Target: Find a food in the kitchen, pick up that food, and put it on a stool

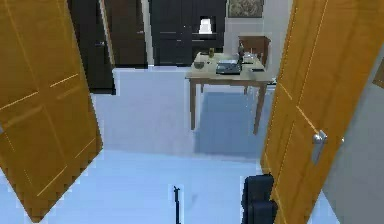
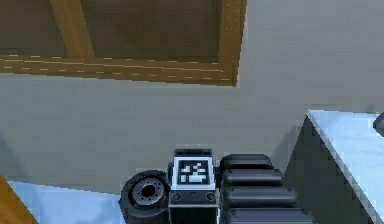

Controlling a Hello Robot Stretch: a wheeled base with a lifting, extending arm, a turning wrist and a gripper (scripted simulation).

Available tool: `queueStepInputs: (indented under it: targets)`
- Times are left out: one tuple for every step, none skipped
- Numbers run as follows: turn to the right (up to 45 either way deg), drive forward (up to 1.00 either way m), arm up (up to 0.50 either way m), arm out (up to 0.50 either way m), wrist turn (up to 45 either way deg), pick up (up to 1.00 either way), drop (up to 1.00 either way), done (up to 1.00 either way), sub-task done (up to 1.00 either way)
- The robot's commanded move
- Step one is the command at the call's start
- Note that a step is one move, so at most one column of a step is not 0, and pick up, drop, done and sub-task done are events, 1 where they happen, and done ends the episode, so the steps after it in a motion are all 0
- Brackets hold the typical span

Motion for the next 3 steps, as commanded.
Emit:
queueStepInputs:
  targets:
    - [-42.0,0.00,0.00,0.00,0.0,0.00,0.00,0.00,0.00]
    - [0.0,0.00,0.00,0.48,0.0,0.00,0.00,0.00,0.00]
    - [0.0,0.00,0.00,0.00,39.0,0.00,0.00,0.00,0.00]
